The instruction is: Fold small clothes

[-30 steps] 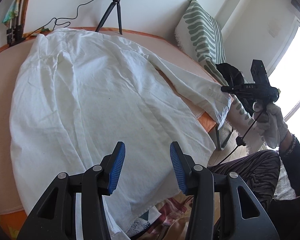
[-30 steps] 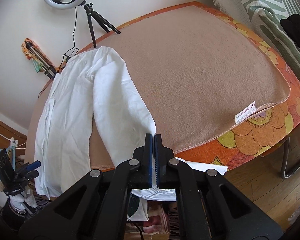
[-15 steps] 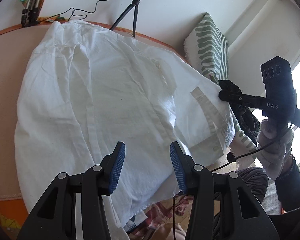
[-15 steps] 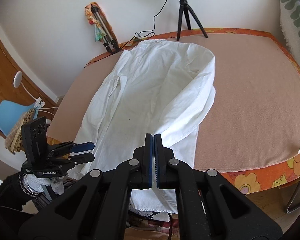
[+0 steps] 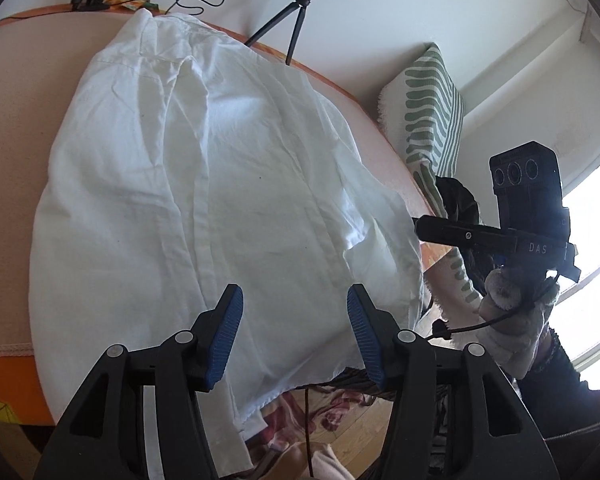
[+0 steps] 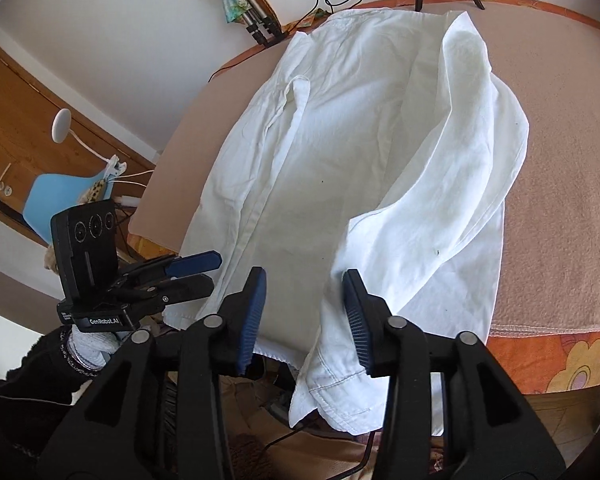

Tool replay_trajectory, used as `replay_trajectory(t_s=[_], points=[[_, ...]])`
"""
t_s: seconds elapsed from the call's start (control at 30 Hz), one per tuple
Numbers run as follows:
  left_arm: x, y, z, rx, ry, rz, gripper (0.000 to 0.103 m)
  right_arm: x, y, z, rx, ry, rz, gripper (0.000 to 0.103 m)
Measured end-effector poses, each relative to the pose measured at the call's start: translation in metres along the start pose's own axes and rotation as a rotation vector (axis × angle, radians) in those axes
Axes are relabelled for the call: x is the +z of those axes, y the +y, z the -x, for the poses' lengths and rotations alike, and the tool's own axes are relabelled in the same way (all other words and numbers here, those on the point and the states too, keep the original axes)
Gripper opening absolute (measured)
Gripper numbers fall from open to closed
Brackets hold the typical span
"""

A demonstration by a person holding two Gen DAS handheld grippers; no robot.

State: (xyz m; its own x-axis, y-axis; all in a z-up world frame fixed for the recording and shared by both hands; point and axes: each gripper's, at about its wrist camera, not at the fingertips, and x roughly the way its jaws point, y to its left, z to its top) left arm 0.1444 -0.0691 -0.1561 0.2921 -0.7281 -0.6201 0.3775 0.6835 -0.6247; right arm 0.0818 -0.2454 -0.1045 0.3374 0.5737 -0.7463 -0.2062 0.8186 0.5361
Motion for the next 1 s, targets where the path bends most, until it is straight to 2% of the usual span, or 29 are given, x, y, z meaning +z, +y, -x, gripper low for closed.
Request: replay_trajectory(t_s=[0.1,0.2,0.33,0.43,0.53,0.67,0.8,0.87,0.9,0.97,1.0], points=[[-0.003,-0.016,-0.014,-0.044,0.03,-0.006,0.055,0.01,-0.007,0.023,0.039,-0.035,0.002,0.048],[-0.004,-0.037,-0.03,-0.083,0.05,-0.025,0.055,0.032,-0.015,0.038,-0.022,-0.066,0.011,0.049],[-0.003,-0.07,-0.041,-0.086,0.042,-0.09,0.06,0.075,-0.04,0.043,-0.154,-0.098,-0.006,0.049],[-0.005,-0.092,-0.047,-0.038,0.015,-0.166,0.063,0.116,-0.065,0.031,-0.242,-0.094,-0.033,0.049],[-0.008,-0.105,-0.056,-0.018,0.014,-0.198,0.064,0.154,-0.084,0.012,-0.314,-0.072,-0.047,0.049],[-0.012,-0.107,-0.07,0.013,0.036,-0.197,0.064,0.196,-0.092,-0.025,-0.383,-0.034,-0.023,0.049],[-0.015,-0.097,-0.078,0.023,0.044,-0.165,0.064,0.226,-0.1,-0.063,-0.504,0.013,0.016,0.049],[-0.014,-0.091,-0.08,0.02,0.029,-0.156,0.06,0.235,-0.109,-0.078,-0.543,0.04,-0.001,0.049],[-0.012,-0.087,-0.081,0.016,0.021,-0.15,0.052,0.239,-0.115,-0.086,-0.556,0.051,-0.016,0.048],[-0.01,-0.079,-0.083,0.004,0.025,-0.124,0.038,0.243,-0.124,-0.097,-0.568,0.075,-0.034,0.03],[-0.009,-0.073,-0.084,-0.011,0.028,-0.104,0.03,0.245,-0.128,-0.102,-0.571,0.084,-0.044,0.016]])
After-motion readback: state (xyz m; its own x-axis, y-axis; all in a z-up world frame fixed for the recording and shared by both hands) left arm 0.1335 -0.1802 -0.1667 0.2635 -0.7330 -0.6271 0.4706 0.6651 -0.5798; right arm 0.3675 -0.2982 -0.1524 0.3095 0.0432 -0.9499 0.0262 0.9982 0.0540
